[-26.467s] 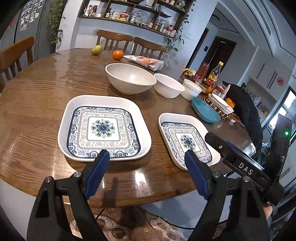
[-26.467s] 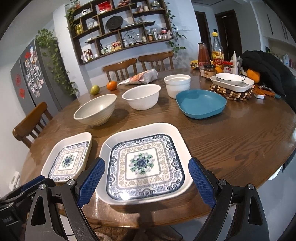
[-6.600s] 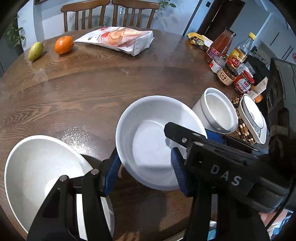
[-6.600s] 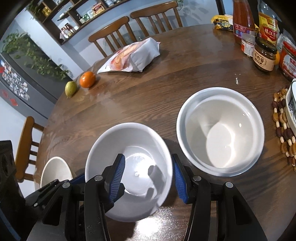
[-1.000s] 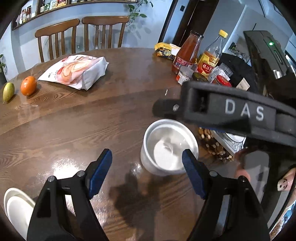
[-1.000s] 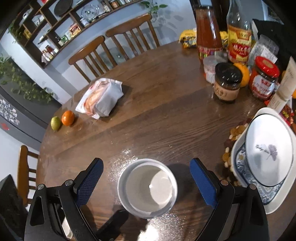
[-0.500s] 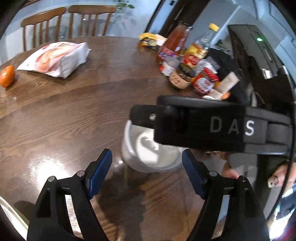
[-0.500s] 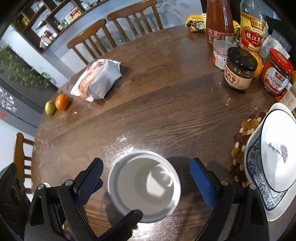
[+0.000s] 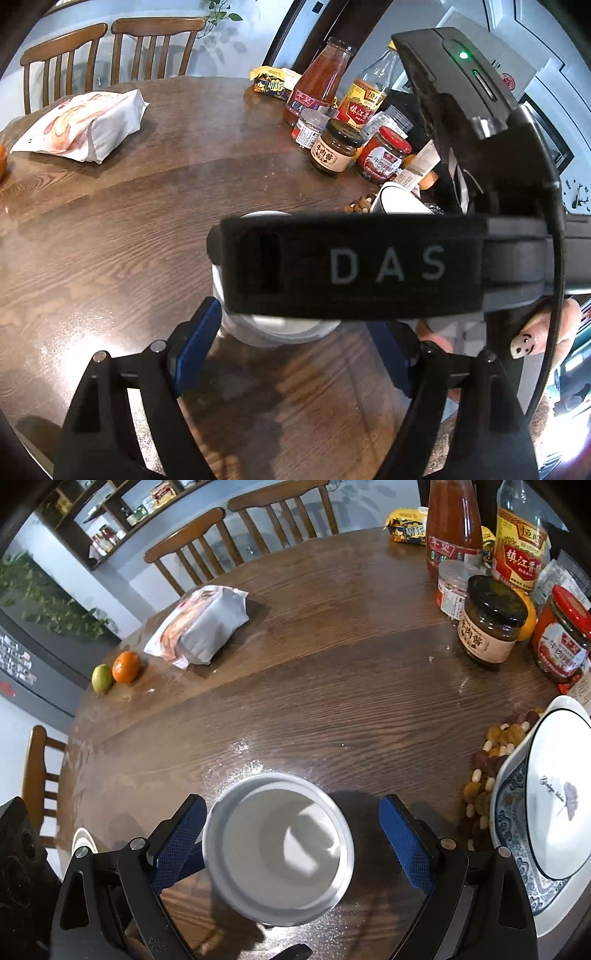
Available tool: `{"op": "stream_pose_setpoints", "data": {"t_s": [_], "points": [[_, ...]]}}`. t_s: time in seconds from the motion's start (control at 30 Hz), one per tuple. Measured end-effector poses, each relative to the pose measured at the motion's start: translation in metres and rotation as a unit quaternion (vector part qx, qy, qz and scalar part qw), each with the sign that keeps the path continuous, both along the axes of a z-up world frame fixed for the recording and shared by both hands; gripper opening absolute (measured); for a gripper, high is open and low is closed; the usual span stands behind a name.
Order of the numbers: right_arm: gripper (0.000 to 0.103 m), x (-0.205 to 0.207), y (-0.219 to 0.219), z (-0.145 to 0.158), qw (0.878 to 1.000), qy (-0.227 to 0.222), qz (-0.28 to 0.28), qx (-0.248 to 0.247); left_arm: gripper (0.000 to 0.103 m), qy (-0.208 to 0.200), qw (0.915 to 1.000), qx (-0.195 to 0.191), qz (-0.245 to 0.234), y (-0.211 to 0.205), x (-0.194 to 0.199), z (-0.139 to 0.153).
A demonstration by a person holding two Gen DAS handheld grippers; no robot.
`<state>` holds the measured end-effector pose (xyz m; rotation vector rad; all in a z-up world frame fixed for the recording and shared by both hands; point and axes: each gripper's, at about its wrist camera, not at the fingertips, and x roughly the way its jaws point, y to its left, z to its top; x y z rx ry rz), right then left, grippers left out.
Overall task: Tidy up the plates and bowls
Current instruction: 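Grasp the rim of the white ramekin with the right tool and lift, then carry the ramekin with the right tool over the white plate stack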
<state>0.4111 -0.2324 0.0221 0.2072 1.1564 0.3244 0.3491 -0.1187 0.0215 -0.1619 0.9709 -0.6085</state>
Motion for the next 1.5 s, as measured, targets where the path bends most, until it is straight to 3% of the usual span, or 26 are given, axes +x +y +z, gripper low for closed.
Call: {"op": "stream_pose_setpoints", "data": {"t_s": [0.3,0.47,0.97,1.07,1.1,1.13,1.17,1.5], "points": [[0.095,0.001,0.006,-0.008,1.0,-0.002,0.027,0.007,0.077,-0.005,0.9999,0.008,0.006,-0.003,0.002,-0.006],[0.089,0.003,0.013,-0.014,0.999,0.008,0.042,0.009,0.074,-0.005,0.9998,0.016,0.006,-0.003,0.002,-0.006],[0.088,0.003,0.01,-0.017,0.999,0.022,0.04,-0.003,0.073,-0.003,0.9999,0.012,-0.007,-0.007,0.001,-0.008],[0.088,0.002,0.01,-0.016,0.999,0.019,0.044,-0.004,0.069,0.004,1.0,0.002,-0.004,-0.005,0.003,-0.007],[0.088,0.003,0.008,-0.017,0.999,0.018,0.043,0.001,0.064,0.008,1.0,-0.004,0.001,-0.002,0.004,-0.007],[0.088,0.002,0.007,-0.016,0.999,0.017,0.041,0.005,0.049,0.014,0.9998,-0.004,0.015,0.001,0.006,-0.008],[0.088,0.002,0.007,-0.017,0.999,0.016,0.039,0.004,0.045,0.013,0.9997,0.004,0.02,0.003,0.007,-0.008],[0.088,0.001,0.016,-0.013,0.999,0.006,0.044,-0.015,0.046,-0.003,0.9986,0.041,0.034,0.001,0.004,-0.005]]}}
